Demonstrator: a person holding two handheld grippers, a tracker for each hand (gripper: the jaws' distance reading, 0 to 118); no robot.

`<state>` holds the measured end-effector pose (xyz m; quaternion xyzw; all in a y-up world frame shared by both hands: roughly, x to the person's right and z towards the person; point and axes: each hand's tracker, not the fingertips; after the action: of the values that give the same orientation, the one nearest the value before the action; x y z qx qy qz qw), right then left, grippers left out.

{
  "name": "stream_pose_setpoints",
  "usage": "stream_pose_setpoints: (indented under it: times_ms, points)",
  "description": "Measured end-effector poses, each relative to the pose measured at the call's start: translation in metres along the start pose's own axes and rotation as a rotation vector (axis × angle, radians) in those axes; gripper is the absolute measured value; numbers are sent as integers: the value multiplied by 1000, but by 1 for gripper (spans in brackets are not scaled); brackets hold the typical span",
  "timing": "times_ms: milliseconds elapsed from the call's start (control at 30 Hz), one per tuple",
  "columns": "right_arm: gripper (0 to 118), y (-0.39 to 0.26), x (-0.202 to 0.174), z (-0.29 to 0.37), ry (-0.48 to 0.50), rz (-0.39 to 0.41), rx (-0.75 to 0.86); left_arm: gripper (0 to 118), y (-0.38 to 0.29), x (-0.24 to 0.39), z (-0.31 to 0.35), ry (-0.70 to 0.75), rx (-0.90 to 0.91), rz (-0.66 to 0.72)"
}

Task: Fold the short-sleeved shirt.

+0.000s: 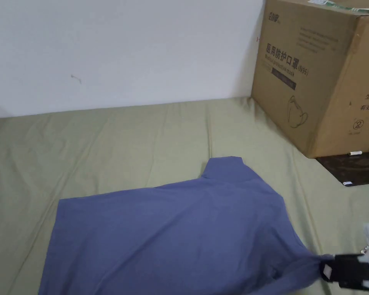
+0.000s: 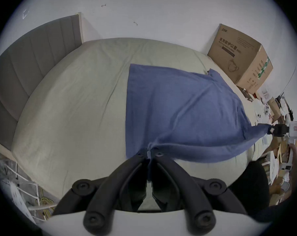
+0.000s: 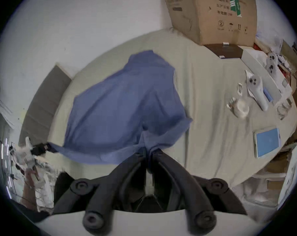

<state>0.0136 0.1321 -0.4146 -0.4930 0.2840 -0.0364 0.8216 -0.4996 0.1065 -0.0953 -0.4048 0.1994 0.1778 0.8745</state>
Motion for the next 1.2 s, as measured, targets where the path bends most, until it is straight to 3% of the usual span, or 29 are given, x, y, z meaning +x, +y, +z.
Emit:
stream_pose_setpoints:
  times_ms: [100, 233, 533, 567, 600, 633, 667, 700, 733, 1000, 1067, 1100, 1133, 1167, 1200]
  points:
    - [5, 46, -8, -37, -45, 58, -8, 3, 35, -2, -29, 5, 22, 18]
    - [5, 99, 0, -102, -64, -21, -54, 3, 74, -11, -80, 60, 14, 15]
    - [7, 104, -16, -156, -159, 33, -66, 3, 81, -28, -144, 37, -131, 29]
    - [15, 100, -16, -155, -170, 33, -51, 3, 78, -31, -143, 19, -118, 29]
    - [31, 96, -16, -154, -173, 30, -42, 7, 75, -33, -142, 5, -106, 40]
    - [72, 92, -15, -151, -174, 24, -39, 30, 70, -32, -138, -4, -97, 74]
    - [103, 91, -2, -156, -174, 15, -29, 62, 66, -31, -135, -1, -88, 101]
    - [118, 96, 1, -153, -190, -14, 32, 92, 62, -31, -131, 0, -67, 109]
    - [115, 98, 0, -152, -165, 12, 22, 107, 57, -31, -121, -5, -44, 103]
    - [115, 41, -27, -84, -105, 84, 131, 106, 16, -17, -43, -42, 12, 139]
    - [112, 21, -39, -59, -61, 104, 179, 95, 8, -25, -27, -44, 10, 169]
    - [104, 15, -43, -53, -52, 132, 201, 77, 3, -27, -17, -41, 24, 189]
    - [77, 10, -47, -47, -56, 170, 226, 35, -2, -28, -8, -52, 33, 219]
    - [31, 6, -52, -44, -74, 194, 249, 4, -5, -29, -2, -67, 31, 237]
    - [0, -5, -60, -38, -94, 212, 257, 1, -8, -30, 4, -68, 32, 248]
